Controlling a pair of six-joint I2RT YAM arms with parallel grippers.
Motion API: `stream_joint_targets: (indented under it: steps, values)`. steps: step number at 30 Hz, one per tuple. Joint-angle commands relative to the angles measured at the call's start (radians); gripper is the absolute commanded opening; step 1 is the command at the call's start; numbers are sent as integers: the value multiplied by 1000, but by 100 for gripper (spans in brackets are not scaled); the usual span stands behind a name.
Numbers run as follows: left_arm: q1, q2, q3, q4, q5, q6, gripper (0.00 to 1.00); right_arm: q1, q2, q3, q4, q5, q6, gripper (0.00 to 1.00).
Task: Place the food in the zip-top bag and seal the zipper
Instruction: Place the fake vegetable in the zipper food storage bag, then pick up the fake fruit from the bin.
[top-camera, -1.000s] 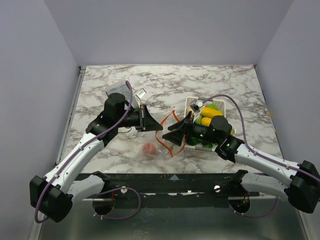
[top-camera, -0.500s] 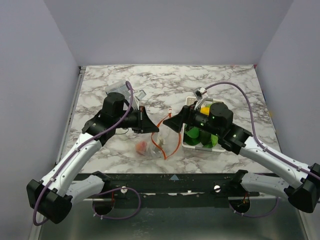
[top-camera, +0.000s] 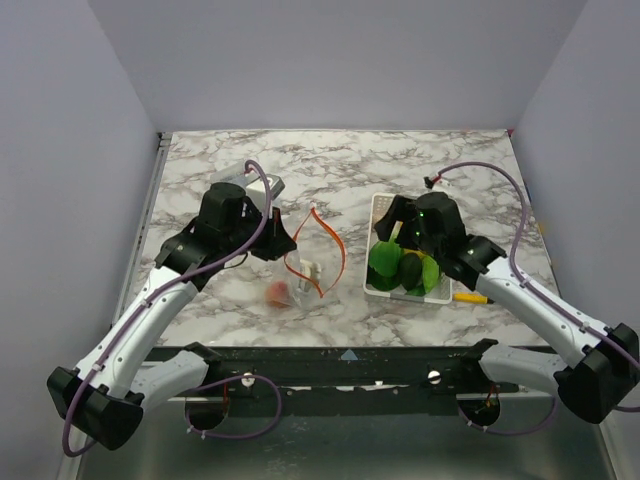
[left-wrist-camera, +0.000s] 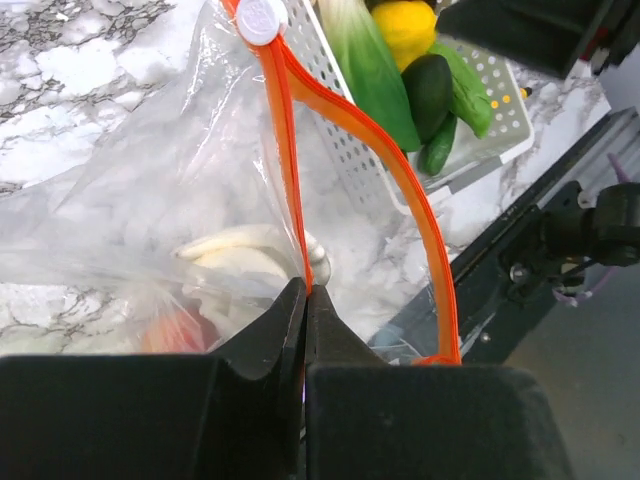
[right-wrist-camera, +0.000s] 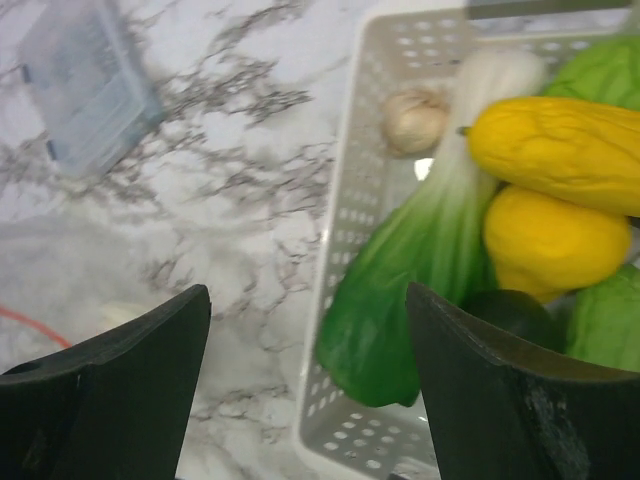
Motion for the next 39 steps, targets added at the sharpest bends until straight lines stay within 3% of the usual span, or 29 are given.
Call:
stream_joint_targets:
  steps: [1, 9, 16, 24, 34, 39]
  values:
    - [7, -27, -100, 101, -36, 65, 0, -138, 5, -61, -12, -36, 99, 81]
    - [7, -1, -116, 106, 23, 66, 0, -322, 60, -93, 11, -48, 156, 81]
    - [7, 17, -122, 90, 21, 82, 0, -322, 109, -64, 40, 135, -100, 89]
    - [6, 22, -131, 95, -3, 95, 0, -322, 297, 63, 14, 115, -361, 96]
    - [7, 57, -127, 99, 28, 87, 0, -279, 314, 84, 39, 47, -450, 95]
    - [7, 57, -128, 97, 17, 89, 0, -273, 329, 125, -11, 59, -349, 95]
